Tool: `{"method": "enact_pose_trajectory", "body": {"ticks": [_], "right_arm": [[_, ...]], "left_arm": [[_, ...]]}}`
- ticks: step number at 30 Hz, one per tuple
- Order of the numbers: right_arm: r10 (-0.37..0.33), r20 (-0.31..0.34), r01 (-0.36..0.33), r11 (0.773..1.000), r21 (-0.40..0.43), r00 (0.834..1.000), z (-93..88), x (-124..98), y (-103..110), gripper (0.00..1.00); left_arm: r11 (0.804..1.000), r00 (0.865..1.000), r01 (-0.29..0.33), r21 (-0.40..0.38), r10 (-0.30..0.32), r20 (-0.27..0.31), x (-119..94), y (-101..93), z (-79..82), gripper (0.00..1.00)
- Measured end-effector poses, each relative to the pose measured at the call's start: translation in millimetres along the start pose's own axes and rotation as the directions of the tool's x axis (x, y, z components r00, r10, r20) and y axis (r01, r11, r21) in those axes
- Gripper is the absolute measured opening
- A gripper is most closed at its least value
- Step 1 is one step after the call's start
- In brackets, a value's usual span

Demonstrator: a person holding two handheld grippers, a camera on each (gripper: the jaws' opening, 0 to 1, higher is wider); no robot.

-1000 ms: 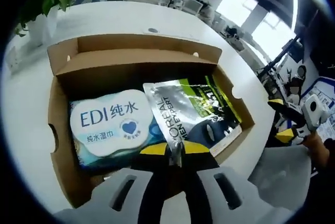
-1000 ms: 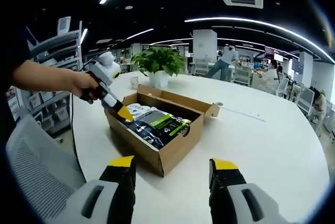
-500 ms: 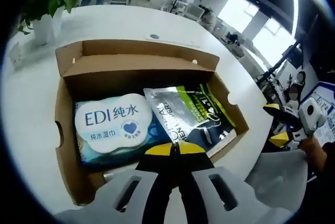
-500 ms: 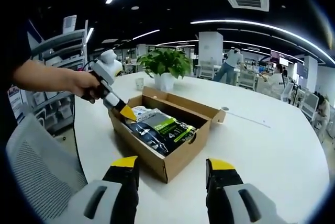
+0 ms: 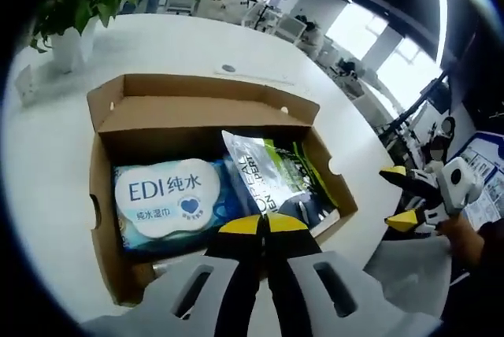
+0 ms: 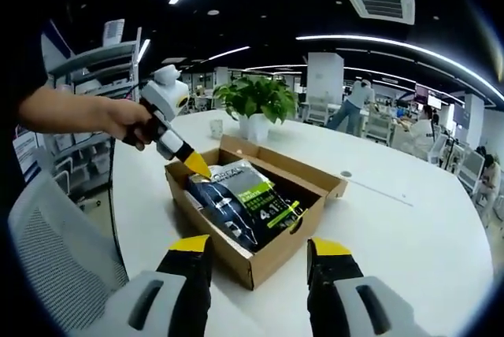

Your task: Operate the shoe box by opening the lid, removing the specified soft item, and placing it in the target area until the item is outside and the box remains undamaged.

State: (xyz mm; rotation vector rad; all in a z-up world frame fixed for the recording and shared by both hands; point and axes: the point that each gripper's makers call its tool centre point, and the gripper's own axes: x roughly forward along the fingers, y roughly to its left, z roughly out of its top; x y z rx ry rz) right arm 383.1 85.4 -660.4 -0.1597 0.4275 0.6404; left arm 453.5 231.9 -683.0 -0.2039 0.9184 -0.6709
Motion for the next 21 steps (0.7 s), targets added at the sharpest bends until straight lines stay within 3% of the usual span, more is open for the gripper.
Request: {"method": "enact_pose_trajectory", "body": {"ticks": [21], "right_arm": [[0.040, -0.025, -0.041, 0.997, -0.068, 0.999, 5.0, 42.2, 11.8, 0.34]], "left_arm": [[0.999, 0.998, 0.034, -0.028, -0.032, 0.048, -9.9, -15.2, 16.7, 0.00]]}}
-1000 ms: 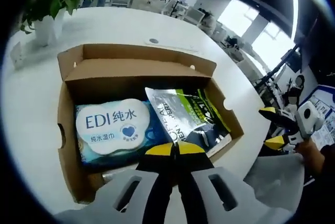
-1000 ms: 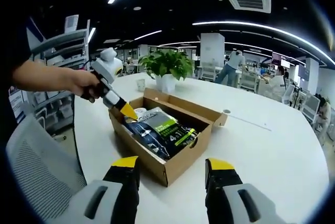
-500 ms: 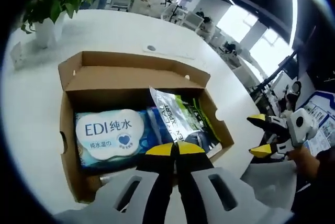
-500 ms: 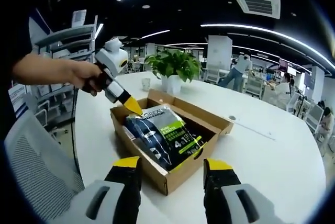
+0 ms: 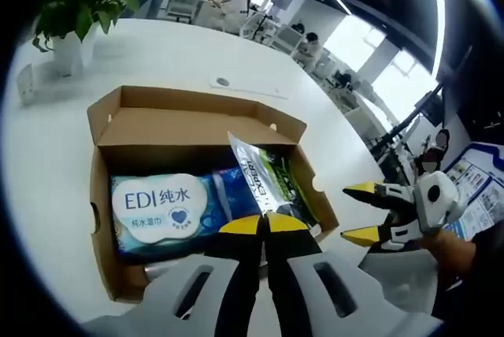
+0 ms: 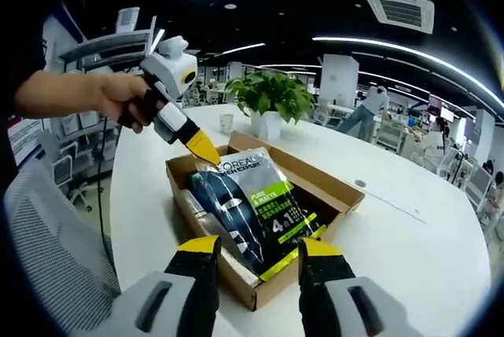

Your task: Operate the shoe box by opening the lid, removing the specified soft item, and placing it in the target area until the item is outside and the box remains undamaged.

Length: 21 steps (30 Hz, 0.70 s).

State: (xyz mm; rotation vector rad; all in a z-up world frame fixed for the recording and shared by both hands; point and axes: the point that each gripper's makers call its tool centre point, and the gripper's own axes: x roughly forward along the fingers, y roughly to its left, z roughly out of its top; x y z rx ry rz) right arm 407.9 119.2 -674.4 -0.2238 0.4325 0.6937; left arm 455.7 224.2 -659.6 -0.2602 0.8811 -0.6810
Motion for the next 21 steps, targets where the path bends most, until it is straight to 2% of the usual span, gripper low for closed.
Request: {"method": "enact_pose_trajectory", "body": {"ticks": [13, 21], "right_arm": [[0.042, -0.032, -0.043, 0.999, -0.018, 0.999, -6.9, 24.1, 9.3, 0.29], [0.047, -0.058, -0.050, 0.997, -0.061, 0.997, -12.0, 37.6, 7.4, 0.29]], "left_arm": [[1.000, 1.000, 0.012, -0.009, -0.012, 0.010, -6.6, -6.4, 0.6, 0.00], [1.000, 1.000, 0.022, -0.015, -0.022, 0.019, -7.0, -11.1, 4.6, 0.00]]}}
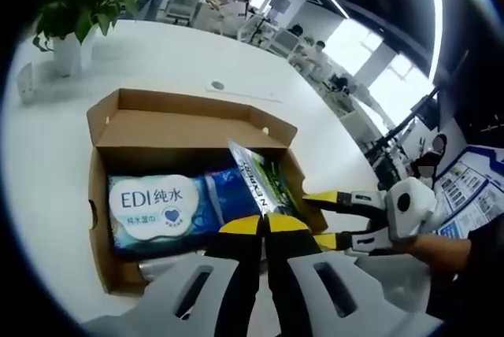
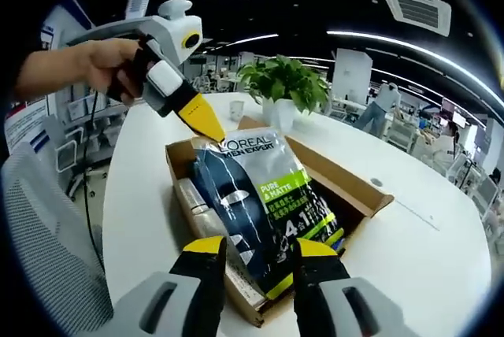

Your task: Operate the shoe box by opening the lid, removing the specified soft item, and placing it in the target area until the item is outside and the box remains undamaged.

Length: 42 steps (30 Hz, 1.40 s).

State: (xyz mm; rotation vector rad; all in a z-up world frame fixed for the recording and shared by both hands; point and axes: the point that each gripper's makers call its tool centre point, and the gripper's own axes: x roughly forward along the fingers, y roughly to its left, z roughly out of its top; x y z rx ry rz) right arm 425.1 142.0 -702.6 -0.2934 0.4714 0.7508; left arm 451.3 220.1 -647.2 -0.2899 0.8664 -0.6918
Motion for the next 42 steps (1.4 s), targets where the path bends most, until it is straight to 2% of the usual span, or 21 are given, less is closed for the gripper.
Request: {"method": "enact_pose_trajectory", "body": {"ticks": [6, 11, 14, 18, 27, 42], "right_arm": [[-0.002, -0.002, 0.002, 1.000, -0.012, 1.000, 1.6, 6.0, -2.3, 0.26], [0.004, -0.009, -0.004, 0.999, -0.034, 1.000, 1.5, 8.3, 2.5, 0.13], [0.000, -0.003, 0.000, 1.000, -0.031, 1.000, 2.2, 8.3, 2.5, 0.05], [0.002, -0.001, -0.003, 0.999, -0.040, 1.000, 3.0, 7.7, 2.4, 0.01], [0.005, 0.020, -0.004, 0.999, -0.042, 1.000, 11.3, 2.2, -0.5, 0.00], [0.031, 0.037, -0.028, 0.997, -0.068, 0.999, 22.2, -6.1, 9.8, 0.00]], "left_arm": [[0.999, 1.000, 0.015, -0.040, -0.014, 0.013, 0.8, -3.0, 5.1, 0.00], [0.999, 1.000, 0.015, -0.036, -0.014, 0.019, 1.9, -3.0, 8.0, 0.00], [1.000, 1.000, -0.001, -0.001, 0.001, 0.010, 2.5, -1.2, 7.0, 0.00], [1.000, 1.000, 0.005, -0.007, -0.004, 0.007, 2.9, 0.1, 5.5, 0.00], [0.999, 0.999, 0.033, -0.021, -0.033, 0.026, -1.0, -3.3, 11.0, 0.00], [0.998, 0.997, 0.060, -0.004, -0.060, 0.048, -14.7, -12.0, 17.5, 0.00]]}}
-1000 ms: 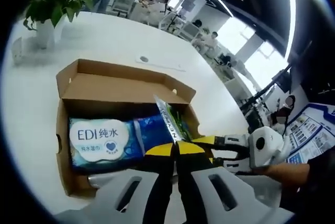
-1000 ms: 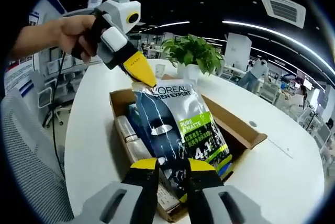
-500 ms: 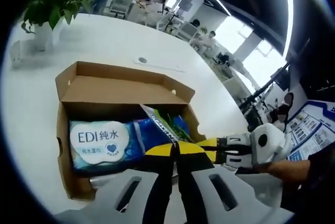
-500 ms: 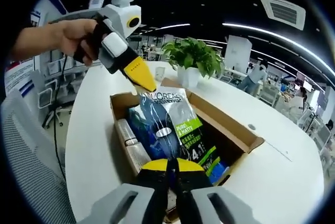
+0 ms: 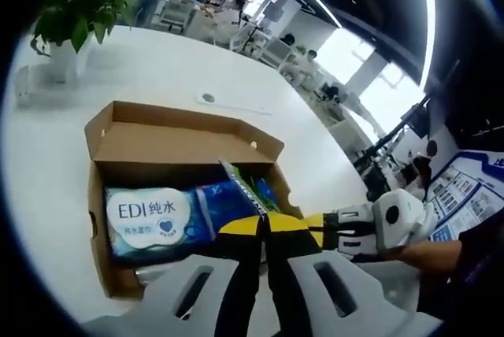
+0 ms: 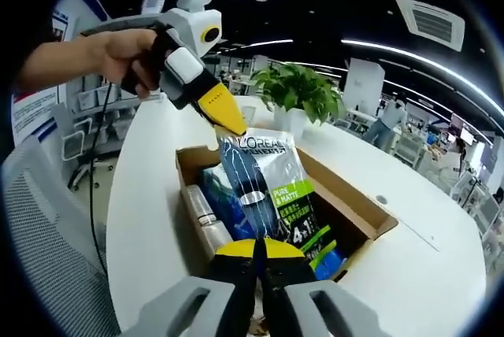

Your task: Operate the shoe box by opening the lid, removing the specified soft item, and placing it in the target area until the item is outside and the box remains undamaged.

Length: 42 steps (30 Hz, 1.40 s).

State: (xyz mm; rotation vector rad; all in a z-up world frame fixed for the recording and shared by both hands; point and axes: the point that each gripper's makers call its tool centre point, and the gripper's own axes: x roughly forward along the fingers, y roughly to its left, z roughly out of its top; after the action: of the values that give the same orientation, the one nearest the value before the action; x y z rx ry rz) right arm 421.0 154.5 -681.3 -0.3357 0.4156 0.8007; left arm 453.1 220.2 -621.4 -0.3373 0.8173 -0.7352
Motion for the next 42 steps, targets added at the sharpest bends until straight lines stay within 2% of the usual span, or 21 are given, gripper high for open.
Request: {"method": "enact_pose_trajectory", "body": {"ticks": [10, 22, 29, 42], "right_arm": [[-0.019, 0.029, 0.019, 0.999, -0.026, 0.999, 17.2, -8.7, -5.7, 0.00], [-0.057, 0.043, 0.059, 0.997, -0.053, 0.997, 26.6, -21.9, -19.3, 0.00], [-0.085, 0.043, 0.087, 0.995, -0.053, 0.995, 24.4, -32.7, -27.4, 0.00], [-0.131, 0.025, 0.132, 0.991, -0.033, 0.991, 6.1, -53.3, -43.3, 0.00]], "left_arm": [[1.000, 1.000, 0.012, 0.023, -0.013, 0.029, -10.0, -9.9, 11.5, 0.00], [0.998, 0.997, 0.035, 0.051, -0.038, 0.062, -9.3, -24.8, 24.4, 0.00], [0.996, 0.997, 0.053, 0.072, -0.057, 0.061, -2.4, -37.8, 27.0, 0.00], [0.992, 0.996, 0.085, 0.095, -0.088, 0.031, 21.3, -58.9, 21.4, 0.00]]}}
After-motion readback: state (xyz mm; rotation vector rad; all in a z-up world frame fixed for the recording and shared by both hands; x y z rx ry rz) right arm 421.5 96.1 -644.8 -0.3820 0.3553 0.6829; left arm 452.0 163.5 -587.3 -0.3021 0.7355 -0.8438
